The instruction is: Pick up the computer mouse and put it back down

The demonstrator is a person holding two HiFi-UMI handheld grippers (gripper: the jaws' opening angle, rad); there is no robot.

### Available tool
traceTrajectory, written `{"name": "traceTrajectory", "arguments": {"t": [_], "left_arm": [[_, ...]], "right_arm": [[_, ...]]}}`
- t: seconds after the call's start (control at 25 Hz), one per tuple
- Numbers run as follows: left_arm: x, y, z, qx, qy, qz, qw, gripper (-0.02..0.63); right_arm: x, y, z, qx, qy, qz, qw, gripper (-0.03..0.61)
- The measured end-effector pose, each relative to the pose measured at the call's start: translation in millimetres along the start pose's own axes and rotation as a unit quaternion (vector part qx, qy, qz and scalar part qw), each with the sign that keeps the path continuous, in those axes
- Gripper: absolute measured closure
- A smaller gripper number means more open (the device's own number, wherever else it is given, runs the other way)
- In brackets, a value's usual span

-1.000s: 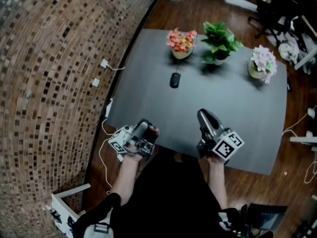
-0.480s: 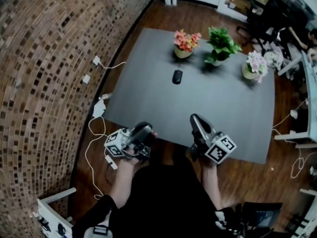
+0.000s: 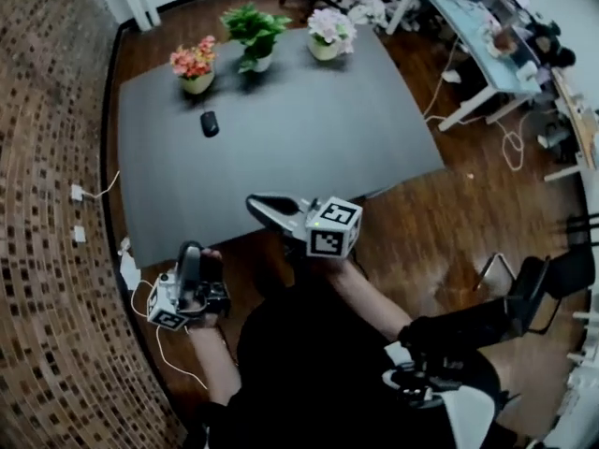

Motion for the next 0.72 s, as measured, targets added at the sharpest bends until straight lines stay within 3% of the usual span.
{"name": "traceTrajectory", "arguments": {"t": [0.32, 0.44, 0.72], "left_arm": [[34.0, -24.9, -13.2, -0.02, -0.012, 0.031, 0.9992, 0.611], [37.6, -22.9, -3.2, -0.037, -0.007, 0.019, 0.9991, 0.611], [53.7, -29.2, 1.0, -0.025, 0.002, 0.018, 0.9995, 0.611]], "right_arm": [[-41.3, -6.1, 40.7, 0.013, -0.043, 0.029, 0.999, 0.578], [-47.8, -13.8, 38.4, 0.013, -0.044, 0.036, 0.998, 0.578], [-60.3, -18.4, 43.6, -0.006, -0.022, 0.051, 0.998, 0.578]]}}
Point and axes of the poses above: the fingertips, and each gripper's own axes: z backward along the fingers, x to its right, y out of its top, the point moved 7 cm from there along z, backward along the fingers, and after that the axes turned 5 degrees about -z, right-handed, at the moved point
